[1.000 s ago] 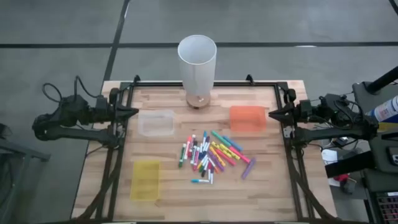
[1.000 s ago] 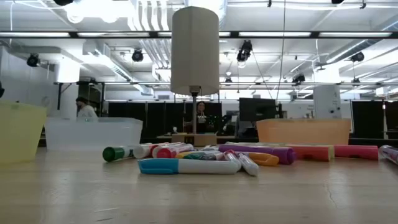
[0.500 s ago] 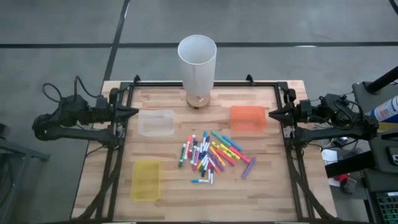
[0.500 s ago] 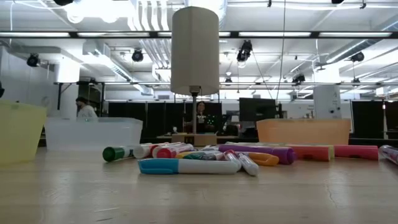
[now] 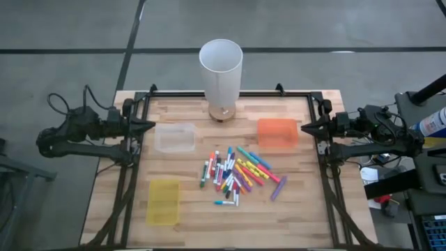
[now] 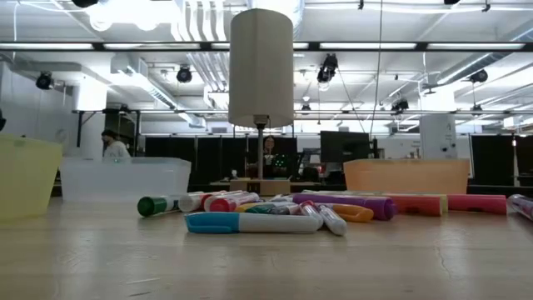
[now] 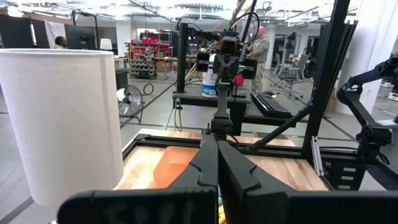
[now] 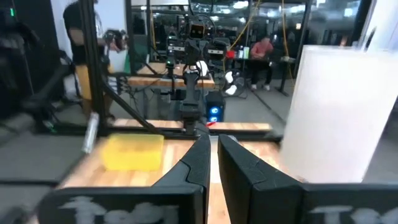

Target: Pick & Place Markers

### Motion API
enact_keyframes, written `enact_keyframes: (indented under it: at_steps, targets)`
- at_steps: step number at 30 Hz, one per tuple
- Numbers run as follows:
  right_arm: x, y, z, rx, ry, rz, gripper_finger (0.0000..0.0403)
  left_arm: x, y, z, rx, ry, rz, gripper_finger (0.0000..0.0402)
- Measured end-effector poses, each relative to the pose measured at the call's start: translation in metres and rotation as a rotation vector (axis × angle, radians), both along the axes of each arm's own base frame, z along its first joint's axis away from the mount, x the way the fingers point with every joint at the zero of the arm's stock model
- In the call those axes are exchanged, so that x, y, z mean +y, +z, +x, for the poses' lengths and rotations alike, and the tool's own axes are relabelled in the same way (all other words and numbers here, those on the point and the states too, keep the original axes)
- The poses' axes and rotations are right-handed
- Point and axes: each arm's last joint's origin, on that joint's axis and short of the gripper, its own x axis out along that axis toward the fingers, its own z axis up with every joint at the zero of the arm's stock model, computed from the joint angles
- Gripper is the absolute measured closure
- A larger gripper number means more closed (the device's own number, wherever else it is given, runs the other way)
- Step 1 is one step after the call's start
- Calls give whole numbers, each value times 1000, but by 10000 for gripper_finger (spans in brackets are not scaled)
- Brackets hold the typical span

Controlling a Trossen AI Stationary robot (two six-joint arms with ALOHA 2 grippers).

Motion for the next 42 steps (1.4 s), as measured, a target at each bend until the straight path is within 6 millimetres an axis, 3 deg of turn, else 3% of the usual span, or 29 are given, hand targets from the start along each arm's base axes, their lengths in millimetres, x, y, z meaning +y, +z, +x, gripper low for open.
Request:
enact_keyframes:
  at_steps: [4, 8, 10, 13, 17, 23, 27, 31, 34, 39, 42]
  targets:
    - [0, 0, 0, 3, 0, -269, 374, 0, 0, 0, 0, 0, 0, 401]
    - [0, 1, 1, -12, -2, -334, 374, 0, 0, 0, 0, 0, 0, 401]
    - [1, 6, 3, -59, 17, -216, 374, 0, 0, 0, 0, 0, 0, 401]
    - [1, 18, 8, -175, 32, 134, 374, 0, 0, 0, 0, 0, 0, 401]
    - [-4, 33, 14, -351, -72, 445, 374, 0, 0, 0, 0, 0, 0, 401]
    - [-7, 48, 12, -525, -106, 601, 374, 0, 3, 2, -32, 2, -27, 401]
    - [-8, 52, 13, -584, -100, 690, 374, 0, 12, 11, -136, -10, -262, 401]
    - [-9, 46, 31, -535, -145, 769, 374, 0, 16, 19, -194, -32, -544, 401]
    - [-8, 35, 54, -420, -147, 769, 374, 0, 15, 24, -189, -22, -615, 401]
    - [-2, 17, 95, -215, -3, 870, 374, 0, 15, 32, -206, -33, -798, 401]
    - [1, 10, 113, -90, 92, 1026, 374, -1, 14, 35, -182, -66, -878, 401]
